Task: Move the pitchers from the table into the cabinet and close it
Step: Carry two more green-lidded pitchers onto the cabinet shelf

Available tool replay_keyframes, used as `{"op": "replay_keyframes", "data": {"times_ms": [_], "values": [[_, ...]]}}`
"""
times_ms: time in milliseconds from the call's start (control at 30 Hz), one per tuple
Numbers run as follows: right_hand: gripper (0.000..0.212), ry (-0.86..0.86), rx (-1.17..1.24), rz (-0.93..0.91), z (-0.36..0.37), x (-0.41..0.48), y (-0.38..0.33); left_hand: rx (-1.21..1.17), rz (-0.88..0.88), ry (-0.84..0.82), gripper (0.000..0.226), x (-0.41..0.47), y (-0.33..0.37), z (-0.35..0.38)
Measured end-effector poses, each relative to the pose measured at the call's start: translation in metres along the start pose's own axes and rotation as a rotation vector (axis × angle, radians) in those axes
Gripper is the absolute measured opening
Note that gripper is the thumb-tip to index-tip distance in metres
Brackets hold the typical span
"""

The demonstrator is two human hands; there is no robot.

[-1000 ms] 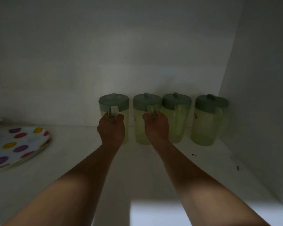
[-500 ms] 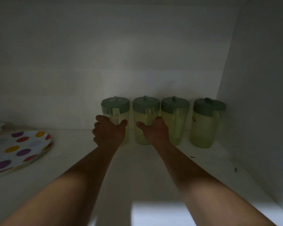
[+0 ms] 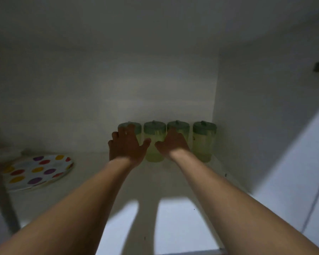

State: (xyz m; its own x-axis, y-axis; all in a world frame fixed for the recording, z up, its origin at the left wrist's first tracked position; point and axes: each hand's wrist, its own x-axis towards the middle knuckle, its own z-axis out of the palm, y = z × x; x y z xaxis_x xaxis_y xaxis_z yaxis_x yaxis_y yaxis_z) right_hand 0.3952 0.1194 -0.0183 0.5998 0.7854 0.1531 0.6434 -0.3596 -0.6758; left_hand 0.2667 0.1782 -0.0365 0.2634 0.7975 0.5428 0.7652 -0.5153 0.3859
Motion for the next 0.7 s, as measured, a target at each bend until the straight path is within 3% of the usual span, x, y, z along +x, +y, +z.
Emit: {"op": "replay_keyframes", "data": {"times_ms": [200, 333, 433, 700], "values": [[0.047, 0.045, -0.166, -0.086, -0.043, -0.104, -0.038, 0.093, 0.211, 0.009, 0.064, -0.071, -0.005, -0.097], [0.066, 0.064, -0.182, -0.175, -0.05, -0.172, -0.069, 0.141, 0.242, 0.057, 0.062, -0.121, -0.023, -0.16], [0.066, 0.04, -0.198, -0.258, -0.045, -0.222, -0.1, 0.197, 0.215, 0.133, 0.06, -0.158, -0.047, -0.215], [0.068, -0.082, -0.121, -0.544, 0.01, -0.347, -0.204, 0.399, -0.036, 0.203, 0.064, -0.257, -0.157, -0.354]]}}
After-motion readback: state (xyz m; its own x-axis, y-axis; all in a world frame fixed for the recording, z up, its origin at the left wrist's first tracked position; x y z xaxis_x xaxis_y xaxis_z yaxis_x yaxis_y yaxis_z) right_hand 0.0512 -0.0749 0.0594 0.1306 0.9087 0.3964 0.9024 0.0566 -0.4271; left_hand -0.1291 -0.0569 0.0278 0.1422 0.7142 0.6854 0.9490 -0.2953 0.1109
